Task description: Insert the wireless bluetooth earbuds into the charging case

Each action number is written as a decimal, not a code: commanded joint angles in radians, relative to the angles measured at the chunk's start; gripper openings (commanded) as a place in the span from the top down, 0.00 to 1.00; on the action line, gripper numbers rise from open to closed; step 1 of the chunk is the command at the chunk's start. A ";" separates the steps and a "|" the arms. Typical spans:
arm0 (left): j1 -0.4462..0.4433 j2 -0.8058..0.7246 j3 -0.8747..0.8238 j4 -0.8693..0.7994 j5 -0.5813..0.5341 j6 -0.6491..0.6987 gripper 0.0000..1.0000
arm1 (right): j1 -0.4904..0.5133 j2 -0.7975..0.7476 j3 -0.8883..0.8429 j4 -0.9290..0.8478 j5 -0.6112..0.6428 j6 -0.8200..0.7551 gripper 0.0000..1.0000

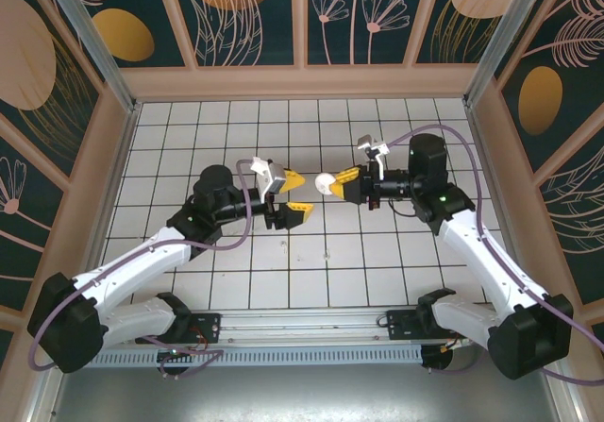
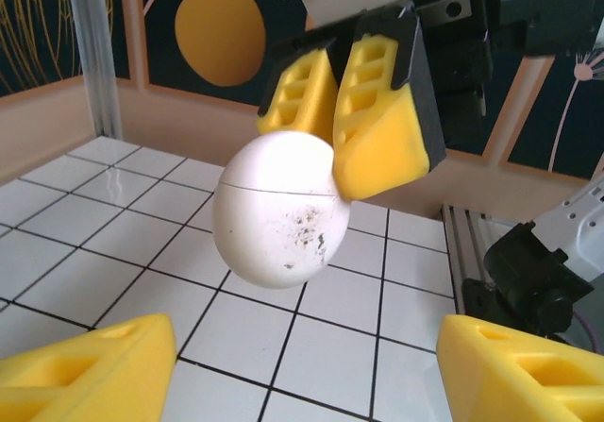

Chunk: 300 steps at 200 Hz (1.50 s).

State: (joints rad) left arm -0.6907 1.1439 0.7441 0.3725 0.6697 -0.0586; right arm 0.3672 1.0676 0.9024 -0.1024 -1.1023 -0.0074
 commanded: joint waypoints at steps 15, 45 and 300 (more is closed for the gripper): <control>0.004 0.030 0.085 -0.151 0.051 0.171 0.33 | -0.005 0.036 0.103 -0.236 -0.052 -0.248 0.87; 0.005 0.020 0.077 -0.136 0.065 0.221 0.38 | -0.004 0.082 0.159 -0.345 -0.070 -0.362 0.87; 0.004 0.098 0.166 -0.206 0.232 0.227 0.75 | 0.075 0.109 0.184 -0.439 -0.065 -0.669 0.90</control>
State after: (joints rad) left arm -0.6872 1.2465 0.8783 0.1612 0.8654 0.1680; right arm 0.4339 1.1812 1.0985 -0.5724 -1.1736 -0.6819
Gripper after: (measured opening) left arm 0.258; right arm 0.145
